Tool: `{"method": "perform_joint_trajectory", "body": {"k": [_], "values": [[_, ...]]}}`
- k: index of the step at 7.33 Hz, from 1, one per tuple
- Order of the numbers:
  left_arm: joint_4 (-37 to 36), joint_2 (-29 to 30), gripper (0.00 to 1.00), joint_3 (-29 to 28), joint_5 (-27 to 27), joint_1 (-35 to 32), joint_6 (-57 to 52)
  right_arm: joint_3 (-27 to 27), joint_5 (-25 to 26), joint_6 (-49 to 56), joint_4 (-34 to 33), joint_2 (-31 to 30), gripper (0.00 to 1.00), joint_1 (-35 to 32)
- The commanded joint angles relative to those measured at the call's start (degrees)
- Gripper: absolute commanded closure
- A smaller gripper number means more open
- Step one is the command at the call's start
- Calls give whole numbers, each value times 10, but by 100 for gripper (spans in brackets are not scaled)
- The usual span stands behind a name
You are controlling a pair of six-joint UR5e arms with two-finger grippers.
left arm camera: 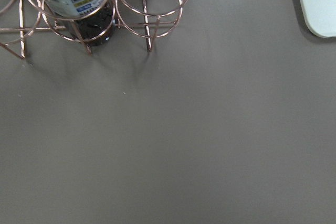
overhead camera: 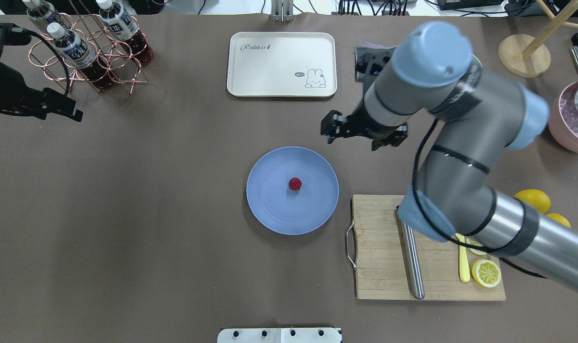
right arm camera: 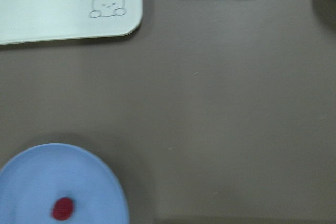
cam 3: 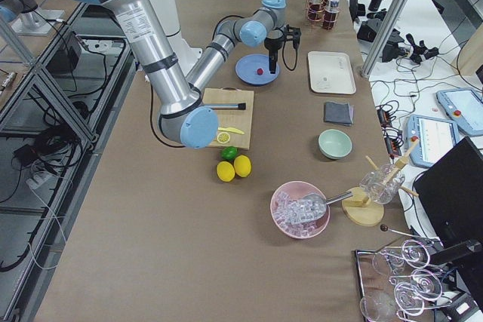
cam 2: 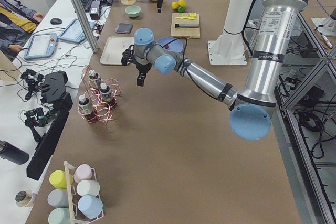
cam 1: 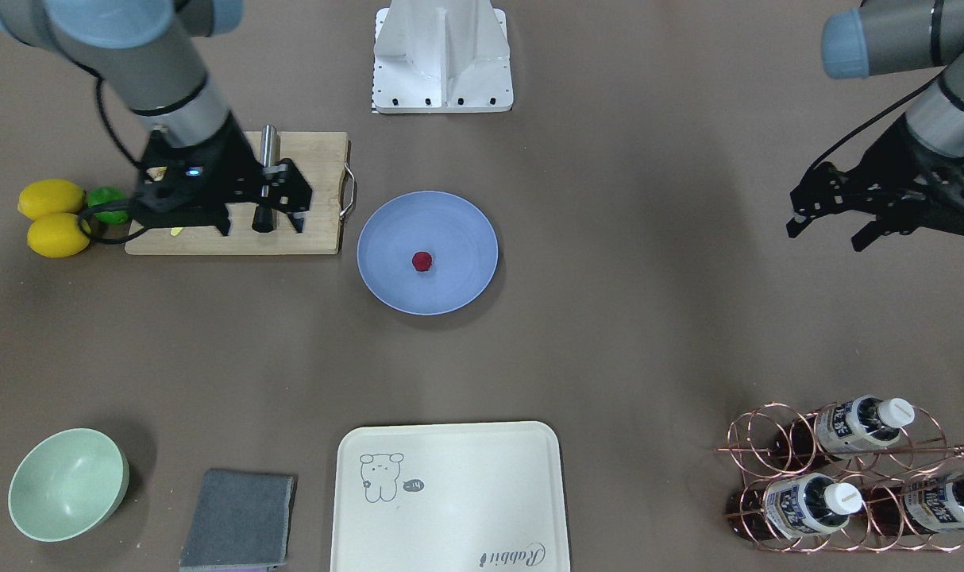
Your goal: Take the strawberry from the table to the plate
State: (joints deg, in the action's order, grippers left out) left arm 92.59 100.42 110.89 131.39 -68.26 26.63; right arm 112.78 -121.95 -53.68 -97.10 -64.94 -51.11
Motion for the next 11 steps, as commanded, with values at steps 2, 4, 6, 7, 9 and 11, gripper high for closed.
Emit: {"method": "perform_joint_trajectory", "body": {"k": [2, 4, 6, 7, 9, 11], "values": [[-239, 19, 3, 28, 0, -159, -286, -45, -133, 438, -12, -169, 0, -266], [-261, -4, 3, 9, 0, -192, -369, -132, -161, 648, -12, -216, 0, -404], [-257, -17, 3, 4, 1, -193, -370, -182, -153, 728, -12, -222, 0, -493], [-257, -20, 3, -1, 0, -193, -370, -180, -152, 728, -12, -221, 0, -500], [-241, -27, 3, -7, 1, -194, -370, -177, -143, 728, -29, -212, 0, -484], [-145, -76, 3, -32, 14, -198, -381, -177, -131, 721, -31, -197, 0, -472]]}}
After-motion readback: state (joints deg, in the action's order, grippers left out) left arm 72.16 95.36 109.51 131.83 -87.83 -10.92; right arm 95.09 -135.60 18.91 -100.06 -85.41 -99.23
